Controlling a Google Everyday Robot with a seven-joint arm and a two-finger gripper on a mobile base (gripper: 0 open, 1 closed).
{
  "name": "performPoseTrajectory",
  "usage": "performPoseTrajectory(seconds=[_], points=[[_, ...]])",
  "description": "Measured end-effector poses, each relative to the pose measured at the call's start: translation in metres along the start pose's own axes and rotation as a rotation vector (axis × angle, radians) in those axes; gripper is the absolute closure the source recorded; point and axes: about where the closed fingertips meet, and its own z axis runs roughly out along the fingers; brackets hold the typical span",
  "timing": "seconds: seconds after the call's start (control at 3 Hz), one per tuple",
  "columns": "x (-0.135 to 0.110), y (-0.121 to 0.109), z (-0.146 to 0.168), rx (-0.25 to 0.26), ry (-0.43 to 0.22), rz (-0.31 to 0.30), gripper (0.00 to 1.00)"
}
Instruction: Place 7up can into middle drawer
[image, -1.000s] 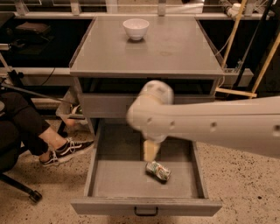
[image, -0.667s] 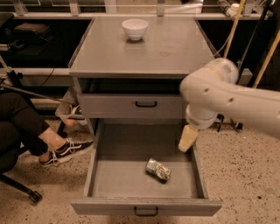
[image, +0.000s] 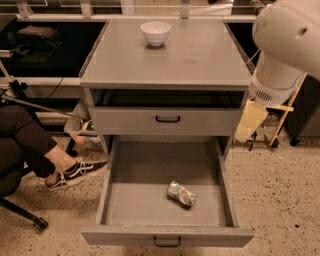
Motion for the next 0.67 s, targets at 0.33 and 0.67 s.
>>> performPoseTrajectory(seconds=[0.33, 0.67], points=[[-0.001, 0.033, -0.086, 0.152, 0.093, -0.069, 0.0], [0.017, 0.046, -0.132, 0.213, 0.117, -0.014, 0.0]])
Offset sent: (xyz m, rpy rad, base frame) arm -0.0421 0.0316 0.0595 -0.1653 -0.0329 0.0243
